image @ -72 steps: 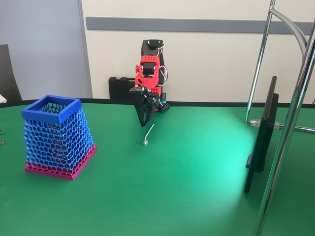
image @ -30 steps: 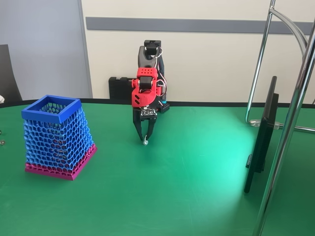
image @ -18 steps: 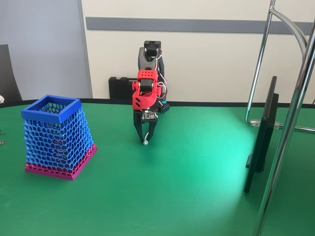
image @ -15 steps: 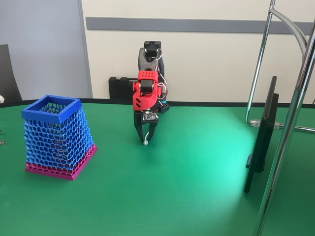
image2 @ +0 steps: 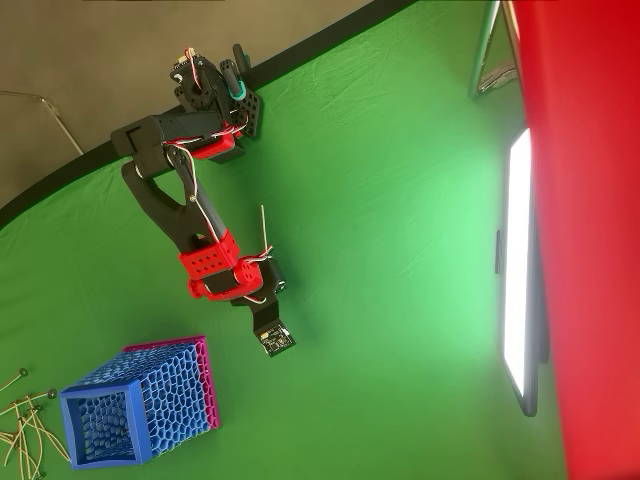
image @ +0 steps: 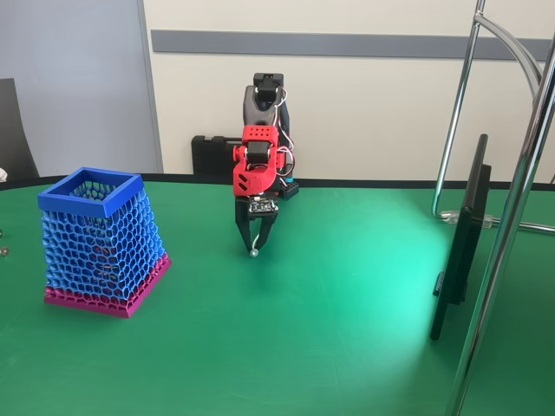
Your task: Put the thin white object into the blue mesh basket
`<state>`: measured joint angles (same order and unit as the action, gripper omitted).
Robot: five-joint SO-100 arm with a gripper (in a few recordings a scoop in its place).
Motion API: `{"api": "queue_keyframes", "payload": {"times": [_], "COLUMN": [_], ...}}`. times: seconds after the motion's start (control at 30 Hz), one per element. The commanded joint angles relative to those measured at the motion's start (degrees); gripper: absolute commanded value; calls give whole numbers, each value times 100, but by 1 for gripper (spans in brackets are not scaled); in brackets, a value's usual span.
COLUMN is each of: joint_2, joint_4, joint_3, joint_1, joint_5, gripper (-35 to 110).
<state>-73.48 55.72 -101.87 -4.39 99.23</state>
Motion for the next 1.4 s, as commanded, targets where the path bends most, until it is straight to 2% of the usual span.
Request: {"api": "queue_keyframes", "payload": {"times": [0.0,0.3,0.5,0.8,1.03,1.23,1.37], "joint_2": [-123,-923,-1389,-1459,-1187,-782,-439], "joint_4": [0,-791,-1477,-2039,-3674,-4562,-4658], "joint_3": [255,923,1608,2918,3164,3375,3929], "joint_1": [53,-97,-492,-1362,-2039,-2452,-2637], "joint_5": [-167,-1134,-1107,-325,448,940,984], "gripper": [1,1,1,1,1,1,1]}}
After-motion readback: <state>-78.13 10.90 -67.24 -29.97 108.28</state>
